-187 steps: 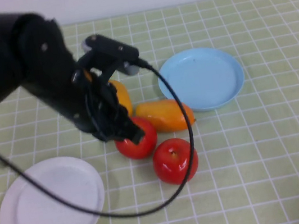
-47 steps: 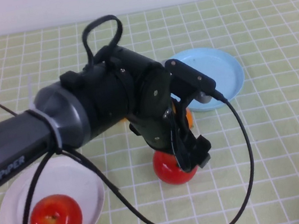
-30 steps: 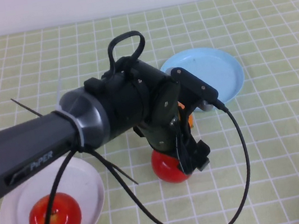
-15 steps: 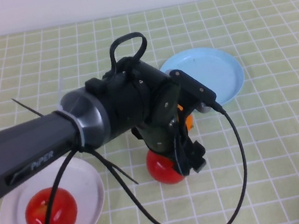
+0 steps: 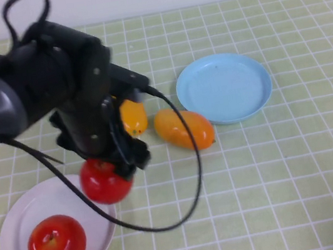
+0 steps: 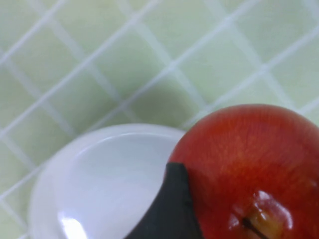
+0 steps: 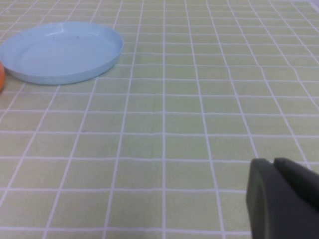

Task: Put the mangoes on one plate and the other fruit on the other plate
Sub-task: Put one type of fruit in the left plate

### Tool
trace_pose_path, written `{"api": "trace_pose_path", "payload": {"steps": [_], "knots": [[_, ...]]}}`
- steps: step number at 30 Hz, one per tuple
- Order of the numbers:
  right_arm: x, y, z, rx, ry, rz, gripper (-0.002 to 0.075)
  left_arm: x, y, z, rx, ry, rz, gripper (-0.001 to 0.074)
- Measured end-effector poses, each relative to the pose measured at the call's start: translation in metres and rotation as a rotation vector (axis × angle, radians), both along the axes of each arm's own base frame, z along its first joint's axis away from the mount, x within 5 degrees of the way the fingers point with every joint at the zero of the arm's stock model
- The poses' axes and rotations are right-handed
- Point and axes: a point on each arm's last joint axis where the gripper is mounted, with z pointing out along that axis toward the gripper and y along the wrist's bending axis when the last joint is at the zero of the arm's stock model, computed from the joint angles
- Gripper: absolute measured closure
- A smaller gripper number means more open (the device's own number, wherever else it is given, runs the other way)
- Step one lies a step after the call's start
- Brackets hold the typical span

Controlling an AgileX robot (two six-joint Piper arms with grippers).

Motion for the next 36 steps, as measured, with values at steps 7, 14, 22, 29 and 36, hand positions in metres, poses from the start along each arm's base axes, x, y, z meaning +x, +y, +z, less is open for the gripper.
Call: {"api": "trace_pose_path", "payload": {"steps": [7,14,22,29,36], "knots": [[0.0,0.0,0.0,0.0,0.0,0.0,0.0743,0.024,0.032,0.001,-0.008,-0.06,0.096,0.0159],[0.0,0.0,0.0,0.0,0.0,0.0,0.0743,0.034,0.056,0.001,0.007,-0.053,0.169,0.0159],[0.0,0.0,0.0,0.0,0.0,0.0,0.0743,0.027,0.061,-0.014,0.045,0.003,0.177,0.0159],[0.0,0.0,0.0,0.0,0.0,0.0,0.0743,0.024,0.065,-0.027,0.081,0.009,0.161,0.016],[0.0,0.0,0.0,0.0,0.0,0.0,0.0743,0.024,0.065,-0.028,0.075,0.0,0.158,0.0111]]}}
